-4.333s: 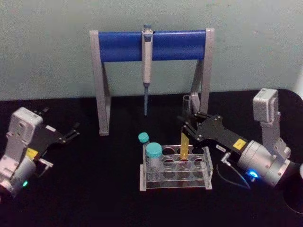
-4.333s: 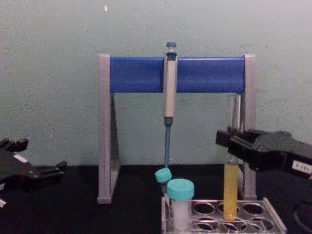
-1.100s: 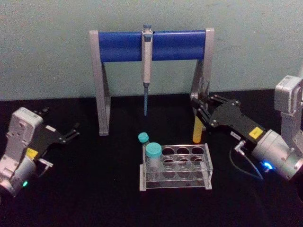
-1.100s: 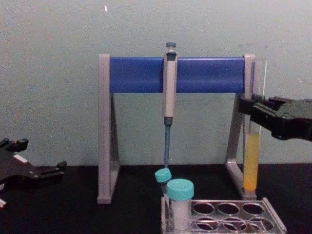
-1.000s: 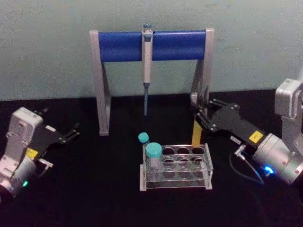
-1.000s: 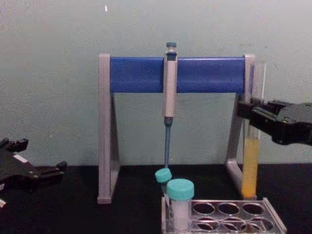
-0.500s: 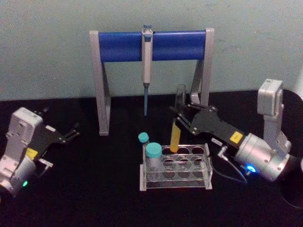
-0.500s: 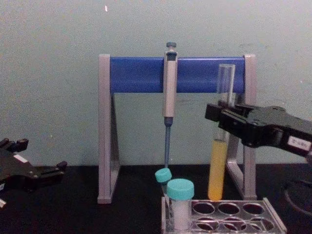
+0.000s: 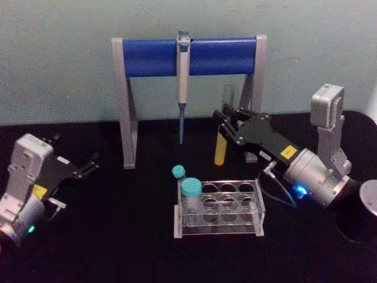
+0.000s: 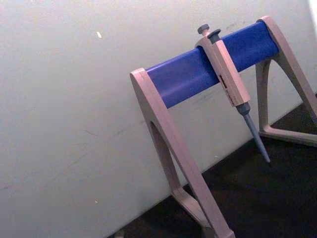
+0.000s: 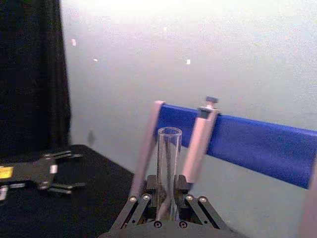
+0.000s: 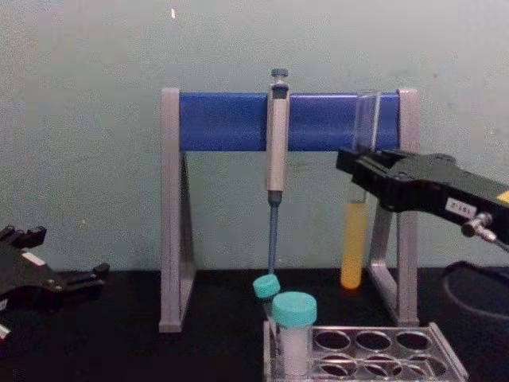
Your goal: Pick up the test tube from the test tube rack, shake it, then place it back into the test tube rack.
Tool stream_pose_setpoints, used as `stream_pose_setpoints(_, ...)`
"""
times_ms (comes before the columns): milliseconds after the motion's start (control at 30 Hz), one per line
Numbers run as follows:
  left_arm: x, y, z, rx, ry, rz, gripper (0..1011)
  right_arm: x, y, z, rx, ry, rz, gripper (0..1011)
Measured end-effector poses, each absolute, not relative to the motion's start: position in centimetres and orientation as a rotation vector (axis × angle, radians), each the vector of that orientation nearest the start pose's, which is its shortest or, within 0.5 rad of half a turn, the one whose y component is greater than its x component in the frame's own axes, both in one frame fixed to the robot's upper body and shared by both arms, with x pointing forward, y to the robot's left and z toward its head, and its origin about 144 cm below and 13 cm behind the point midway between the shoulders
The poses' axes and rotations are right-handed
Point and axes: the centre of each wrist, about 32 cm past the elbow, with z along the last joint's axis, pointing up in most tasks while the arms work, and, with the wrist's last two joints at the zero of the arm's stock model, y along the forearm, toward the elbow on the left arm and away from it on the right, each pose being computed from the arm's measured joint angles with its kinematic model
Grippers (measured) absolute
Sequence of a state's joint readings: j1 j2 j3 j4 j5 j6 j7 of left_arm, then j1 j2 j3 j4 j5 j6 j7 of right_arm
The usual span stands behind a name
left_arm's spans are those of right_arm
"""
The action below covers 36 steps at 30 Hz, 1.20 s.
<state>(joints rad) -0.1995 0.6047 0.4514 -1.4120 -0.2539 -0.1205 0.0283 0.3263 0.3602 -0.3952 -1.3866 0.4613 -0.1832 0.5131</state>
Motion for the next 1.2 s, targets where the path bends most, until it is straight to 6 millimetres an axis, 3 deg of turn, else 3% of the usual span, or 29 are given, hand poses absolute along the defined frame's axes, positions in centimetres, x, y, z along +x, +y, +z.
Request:
stream_pose_setpoints(633,48.9,31.0,114.0,0.304,-0.285,1.248,1010,51.4,-25.1,118.2,0.088,-0.162,-0.882,230)
stream_pose_setpoints(1000,48.9,31.0,114.0,0.305,-0.285,1.248,1010,48.8,-25.6,118.8,0.04,-0.12,-0.799,230)
stream_pose_setpoints(1200,48.9,31.0,114.0,0.304,-0.285,1.248,1010,48.7,-25.1,118.9,0.056,-0.081,-0.735,229)
